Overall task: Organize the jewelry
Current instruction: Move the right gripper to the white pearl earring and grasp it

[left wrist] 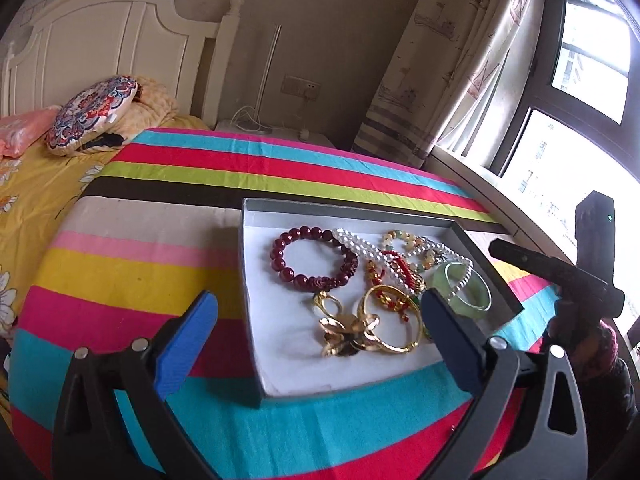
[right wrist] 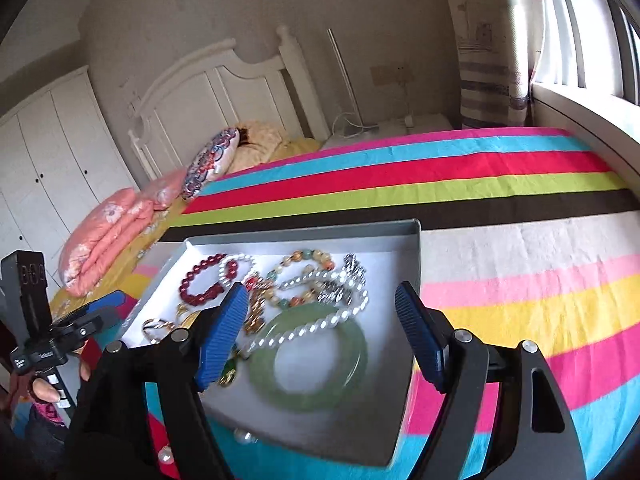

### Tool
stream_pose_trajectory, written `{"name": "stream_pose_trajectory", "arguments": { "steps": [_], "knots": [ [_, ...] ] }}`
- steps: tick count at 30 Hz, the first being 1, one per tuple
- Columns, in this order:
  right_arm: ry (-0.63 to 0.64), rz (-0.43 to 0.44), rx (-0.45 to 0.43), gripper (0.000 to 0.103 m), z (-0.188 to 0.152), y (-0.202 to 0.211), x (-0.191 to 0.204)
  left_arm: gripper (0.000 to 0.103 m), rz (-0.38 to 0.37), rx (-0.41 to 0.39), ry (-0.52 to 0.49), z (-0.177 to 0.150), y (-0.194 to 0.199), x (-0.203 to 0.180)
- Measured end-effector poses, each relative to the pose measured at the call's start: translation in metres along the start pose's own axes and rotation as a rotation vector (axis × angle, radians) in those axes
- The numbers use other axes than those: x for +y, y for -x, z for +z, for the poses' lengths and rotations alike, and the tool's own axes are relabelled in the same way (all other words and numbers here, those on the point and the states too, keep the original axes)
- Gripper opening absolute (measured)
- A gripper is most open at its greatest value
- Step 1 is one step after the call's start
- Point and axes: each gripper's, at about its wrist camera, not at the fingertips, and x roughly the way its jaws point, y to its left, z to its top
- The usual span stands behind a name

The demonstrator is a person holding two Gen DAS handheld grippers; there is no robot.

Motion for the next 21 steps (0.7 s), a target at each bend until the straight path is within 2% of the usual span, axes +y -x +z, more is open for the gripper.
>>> {"name": "stream_pose_trajectory", "arguments": {
  "steps": [7,11,15,18,21],
  "knots": [
    [0.052,0.008,-0.017,0.074,-0.032,0.041,0.02,0.101,0.018,-0.025,-0.039,-0.017,0.022,-0.016],
    [0.06,0.0,0.002,0.072,-0.049,0.054,0.031,0.101,0.028,-0.008,-0.034,-0.021,0.017,-0.017],
    [0.108,-0.056,0.022,0.047,-0.071,0.058,0.055,0.101,0.044,0.02,-0.011,-0.021,0.009,-0.013],
    [0.157,-0.098,0.09,0.043,-0.086,0.047,0.071,0.101,0.083,0.027,-0.016,-0.022,0.008,-0.013],
    [0.151,-0.105,0.115,0.038,-0.09,0.035,0.074,0.101,0.096,0.024,-0.035,-0.023,0.009,-0.017]
  ]
}}
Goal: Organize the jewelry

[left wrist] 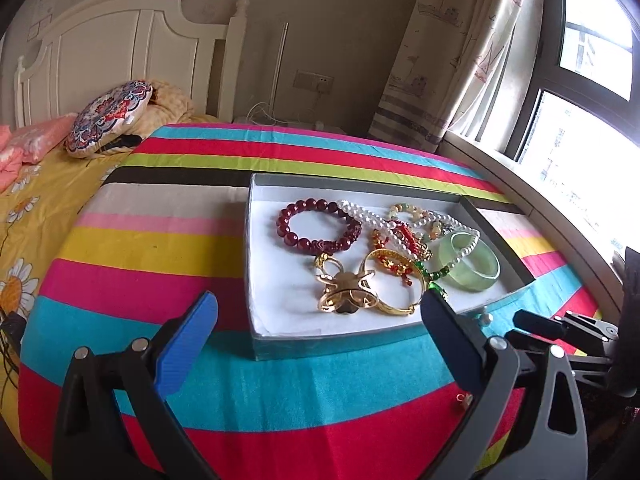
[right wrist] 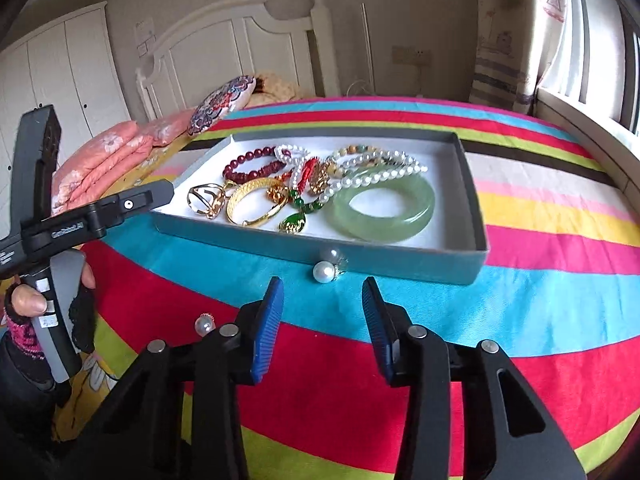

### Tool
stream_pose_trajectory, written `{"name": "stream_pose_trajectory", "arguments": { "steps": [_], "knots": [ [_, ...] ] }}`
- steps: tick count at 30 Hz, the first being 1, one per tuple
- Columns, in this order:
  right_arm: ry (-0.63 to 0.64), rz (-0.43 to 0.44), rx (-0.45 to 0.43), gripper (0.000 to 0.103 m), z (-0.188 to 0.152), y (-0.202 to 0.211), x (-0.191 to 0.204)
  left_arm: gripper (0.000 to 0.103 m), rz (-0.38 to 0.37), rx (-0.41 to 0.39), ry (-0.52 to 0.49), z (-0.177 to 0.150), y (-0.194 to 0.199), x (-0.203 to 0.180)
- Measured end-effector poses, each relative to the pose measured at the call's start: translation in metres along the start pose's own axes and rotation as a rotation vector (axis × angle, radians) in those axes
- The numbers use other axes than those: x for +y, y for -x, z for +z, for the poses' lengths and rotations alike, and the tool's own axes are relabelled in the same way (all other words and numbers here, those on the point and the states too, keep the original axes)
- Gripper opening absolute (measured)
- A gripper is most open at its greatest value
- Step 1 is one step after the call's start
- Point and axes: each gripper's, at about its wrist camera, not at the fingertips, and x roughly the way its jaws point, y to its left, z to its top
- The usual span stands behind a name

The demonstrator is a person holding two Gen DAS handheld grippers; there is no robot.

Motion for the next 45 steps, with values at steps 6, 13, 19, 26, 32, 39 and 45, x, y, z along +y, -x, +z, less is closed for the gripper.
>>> {"name": "stream_pose_trajectory", "arguments": {
  "steps": [6,13,19,26,32,39,45],
  "knots": [
    [0.01,-0.04,0.03,0.031,0.006,-0.015,0.009,0.101,0.003,-0.013,0.002,0.001,0.001,0.001],
    [-0.003,-0.065,0.048,0.027,0.01,-0.029,0.011,0.101,-0.003,-0.02,-0.009,0.0,0.003,0.0],
    [0.048,-0.13,0.038,0.017,0.009,-0.031,0.017,0.101,-0.003,-0.018,-0.029,0.0,0.004,-0.004],
    [0.011,-0.081,0.002,0.017,0.0,-0.019,0.002,0.101,-0.003,-0.014,-0.085,-0.006,0.011,-0.019],
    [0.024,-0.038,-0.059,0.017,-0.013,0.003,-0.004,0.101,-0.123,0.043,-0.203,-0.043,0.02,-0.065],
    [0.037,-0.029,-0.091,0.017,-0.02,0.014,-0.005,0.074,-0.157,0.099,-0.343,-0.065,0.004,-0.103],
    [0.024,-0.02,-0.082,0.017,-0.025,0.012,-0.009,0.05,-0.122,0.11,-0.372,-0.07,-0.006,-0.107]
  ]
}}
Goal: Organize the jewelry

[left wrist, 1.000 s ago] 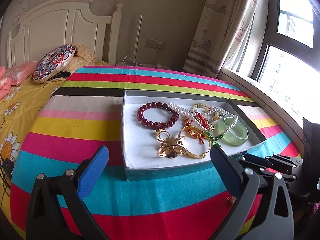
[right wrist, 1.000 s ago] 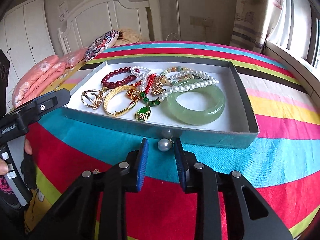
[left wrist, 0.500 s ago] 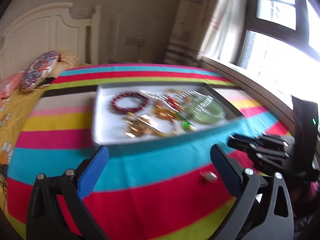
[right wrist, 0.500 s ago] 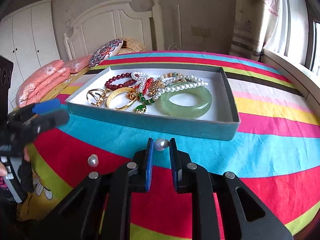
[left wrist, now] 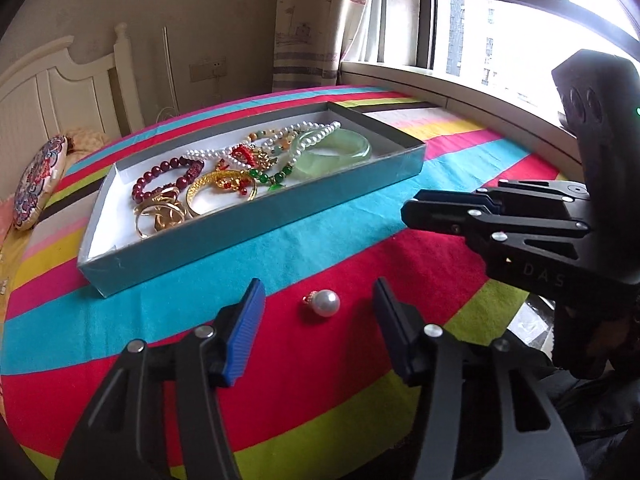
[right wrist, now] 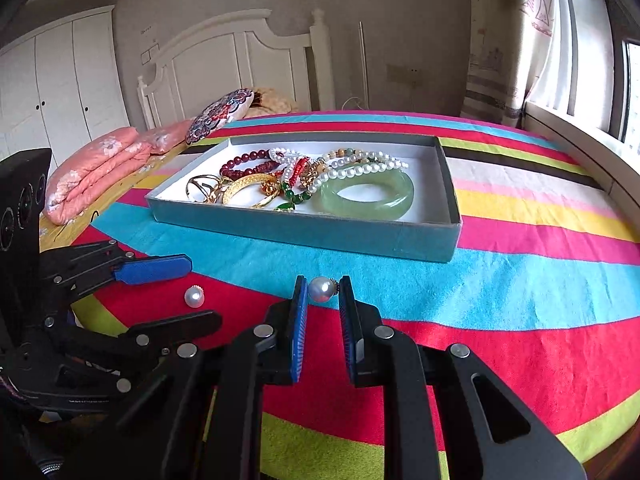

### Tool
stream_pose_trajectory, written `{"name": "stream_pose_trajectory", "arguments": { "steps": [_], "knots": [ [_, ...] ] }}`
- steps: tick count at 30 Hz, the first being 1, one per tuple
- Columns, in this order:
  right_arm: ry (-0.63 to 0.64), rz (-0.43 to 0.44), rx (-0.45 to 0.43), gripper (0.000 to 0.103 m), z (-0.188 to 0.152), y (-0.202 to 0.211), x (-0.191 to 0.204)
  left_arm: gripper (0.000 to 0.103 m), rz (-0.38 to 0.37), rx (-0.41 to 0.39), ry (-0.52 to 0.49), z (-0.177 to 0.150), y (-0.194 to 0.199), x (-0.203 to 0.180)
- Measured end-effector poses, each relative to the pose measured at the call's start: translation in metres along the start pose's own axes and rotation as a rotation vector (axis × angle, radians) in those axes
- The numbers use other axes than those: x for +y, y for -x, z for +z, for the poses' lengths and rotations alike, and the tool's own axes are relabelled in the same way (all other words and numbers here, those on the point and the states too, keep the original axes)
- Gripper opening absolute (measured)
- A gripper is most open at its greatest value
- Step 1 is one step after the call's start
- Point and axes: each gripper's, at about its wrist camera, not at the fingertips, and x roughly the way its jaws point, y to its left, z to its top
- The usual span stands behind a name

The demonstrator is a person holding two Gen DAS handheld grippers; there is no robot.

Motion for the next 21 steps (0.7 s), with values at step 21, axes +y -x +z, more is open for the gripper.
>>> {"name": "stream_pose_trajectory", "arguments": {
  "steps": [21],
  "knots": [
    [-0.008,0.008,0.011,0.017,-0.0079,-0.0021,0.0,0.018,0.002,-0.018,-0.03,-0.0017,0.0046,-0.0028]
  ]
}}
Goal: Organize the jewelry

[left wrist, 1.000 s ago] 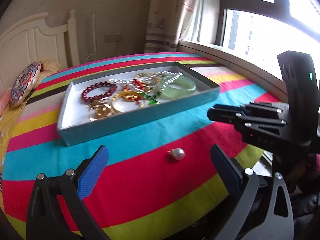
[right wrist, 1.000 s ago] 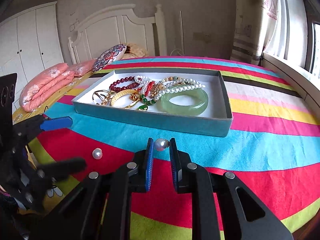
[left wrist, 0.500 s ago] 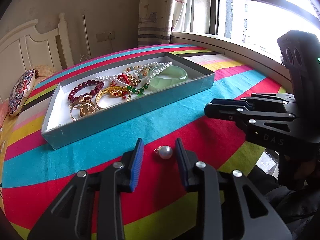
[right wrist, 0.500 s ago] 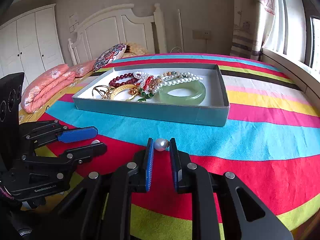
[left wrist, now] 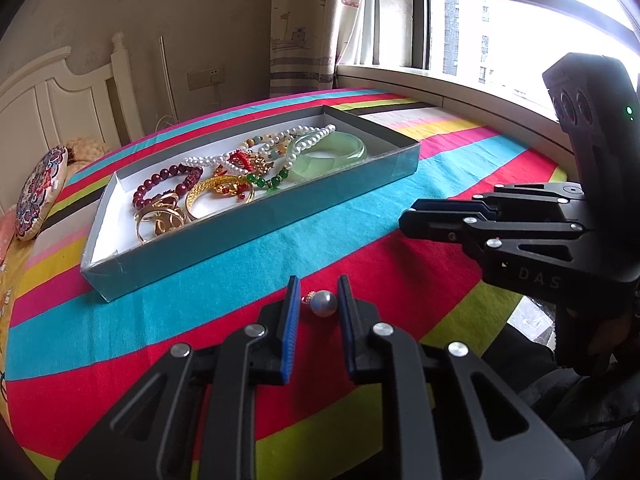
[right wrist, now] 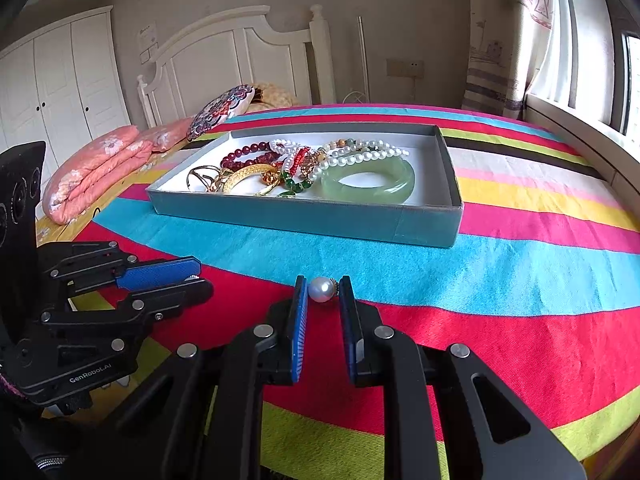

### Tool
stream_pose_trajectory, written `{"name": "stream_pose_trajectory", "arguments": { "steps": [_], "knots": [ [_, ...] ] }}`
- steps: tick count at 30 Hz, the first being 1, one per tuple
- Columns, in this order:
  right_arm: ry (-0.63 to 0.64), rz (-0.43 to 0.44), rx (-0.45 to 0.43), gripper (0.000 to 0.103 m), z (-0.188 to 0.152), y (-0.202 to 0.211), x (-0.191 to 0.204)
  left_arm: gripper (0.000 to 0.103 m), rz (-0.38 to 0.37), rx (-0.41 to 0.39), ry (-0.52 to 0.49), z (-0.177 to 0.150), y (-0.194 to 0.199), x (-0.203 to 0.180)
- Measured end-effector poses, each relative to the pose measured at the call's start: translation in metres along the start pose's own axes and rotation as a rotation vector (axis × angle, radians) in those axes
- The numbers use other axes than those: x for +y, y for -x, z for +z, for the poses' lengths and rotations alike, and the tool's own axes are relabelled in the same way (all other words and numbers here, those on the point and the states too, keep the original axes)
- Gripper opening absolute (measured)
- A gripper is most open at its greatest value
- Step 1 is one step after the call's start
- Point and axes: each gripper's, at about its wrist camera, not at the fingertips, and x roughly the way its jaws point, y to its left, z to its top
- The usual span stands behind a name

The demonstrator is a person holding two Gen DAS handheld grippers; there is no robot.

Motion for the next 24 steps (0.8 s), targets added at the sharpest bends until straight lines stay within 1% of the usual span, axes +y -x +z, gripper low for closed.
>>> {"name": "stream_pose_trajectory", "arguments": {
  "steps": [5,10,13,17,24],
  "knots": [
    [0.001,0.003,-0.016,0.017,0.0,0.003,0.001,0.018,-0.005,-0.015,0.004,0.003,0.003,-0.001],
    [-0.002,0.004,-0.04,0.017,0.006,0.01,-0.003,0.018,-0.023,-0.051,0.014,0.015,0.012,0.001],
    [-0.002,0.0,-0.066,0.017,0.014,0.016,-0.006,0.018,-0.053,-0.073,0.046,0.031,0.014,0.008],
    [0.011,-0.012,-0.097,0.017,0.028,0.021,-0.011,0.018,-0.079,-0.097,0.063,0.058,0.011,0.016],
    [0.01,-0.013,-0.095,0.017,0.056,0.007,-0.023,0.018,-0.179,-0.073,0.128,0.1,-0.022,0.024]
  ]
}}
